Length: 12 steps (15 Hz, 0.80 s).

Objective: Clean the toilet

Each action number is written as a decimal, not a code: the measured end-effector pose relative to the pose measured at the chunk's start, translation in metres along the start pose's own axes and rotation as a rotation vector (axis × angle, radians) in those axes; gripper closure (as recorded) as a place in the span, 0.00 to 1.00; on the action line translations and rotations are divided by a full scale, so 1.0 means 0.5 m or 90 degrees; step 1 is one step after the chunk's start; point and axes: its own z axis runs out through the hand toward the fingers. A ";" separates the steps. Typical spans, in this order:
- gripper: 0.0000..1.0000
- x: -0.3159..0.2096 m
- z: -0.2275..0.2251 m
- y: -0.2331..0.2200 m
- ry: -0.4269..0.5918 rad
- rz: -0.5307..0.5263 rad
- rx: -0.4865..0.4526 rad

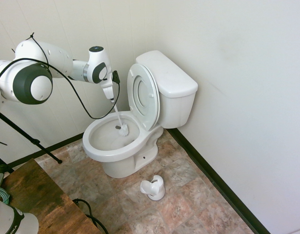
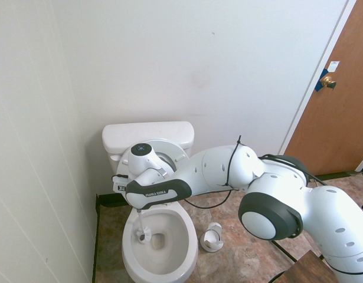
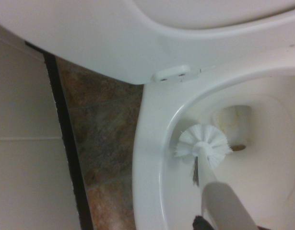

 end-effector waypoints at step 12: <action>1.00 0.077 0.025 0.212 -0.037 0.009 -0.005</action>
